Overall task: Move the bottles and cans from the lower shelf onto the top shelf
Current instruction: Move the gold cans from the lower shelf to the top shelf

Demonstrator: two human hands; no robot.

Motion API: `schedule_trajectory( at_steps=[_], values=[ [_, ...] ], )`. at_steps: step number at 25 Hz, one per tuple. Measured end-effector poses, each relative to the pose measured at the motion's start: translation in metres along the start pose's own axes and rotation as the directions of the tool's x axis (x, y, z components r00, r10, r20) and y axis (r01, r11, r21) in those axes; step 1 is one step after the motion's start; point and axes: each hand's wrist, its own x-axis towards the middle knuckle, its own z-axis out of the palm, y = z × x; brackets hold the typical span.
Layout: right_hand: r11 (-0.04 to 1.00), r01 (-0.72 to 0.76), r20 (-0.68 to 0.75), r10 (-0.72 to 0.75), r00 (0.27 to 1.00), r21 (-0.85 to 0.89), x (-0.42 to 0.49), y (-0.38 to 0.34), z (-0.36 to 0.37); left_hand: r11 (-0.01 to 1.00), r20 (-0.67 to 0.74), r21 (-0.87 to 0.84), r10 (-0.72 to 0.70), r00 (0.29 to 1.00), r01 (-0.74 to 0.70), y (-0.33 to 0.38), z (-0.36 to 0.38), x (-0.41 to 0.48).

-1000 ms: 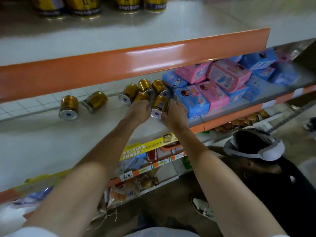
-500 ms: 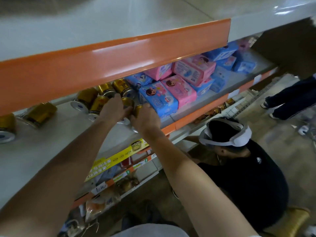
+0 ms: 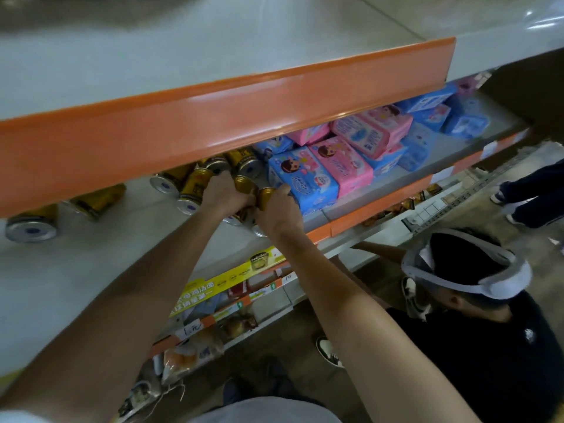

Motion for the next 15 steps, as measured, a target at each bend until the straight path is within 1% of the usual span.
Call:
schedule_trajectory(
  at_steps=[2, 6, 10, 12, 15],
  values=[
    [0.998, -0.019, 0.035, 0.017, 0.999, 0.058, 0.002, 0.003, -0.004, 1.0, -0.007, 0.01, 0.018, 1.0, -0.018, -0.001, -0.001, -0.003],
    [0.988, -0.024, 0.073, 0.012, 0.997, 0.153, 0.0, 0.009, -0.002, 0.988, -0.04, -0.003, 0.157, 0.987, -0.157, -0.005, -0.009, -0.016],
    [0.97, 0.012, 0.07, -0.03, 0.997, 0.243, -0.001, 0.017, 0.003, 0.954, -0.046, -0.073, 0.287, 0.957, -0.29, -0.034, -0.017, -0.033],
    [0.953, 0.049, 0.061, -0.07, 0.996, 0.298, -0.002, 0.021, 0.005, 0.948, -0.016, -0.096, 0.305, 0.952, -0.305, -0.052, -0.021, -0.045],
    [0.944, 0.152, 0.035, -0.17, 0.985, 0.294, -0.012, 0.026, 0.011, 0.95, -0.011, -0.104, 0.294, 0.956, -0.293, -0.072, -0.028, -0.065]
  ],
)
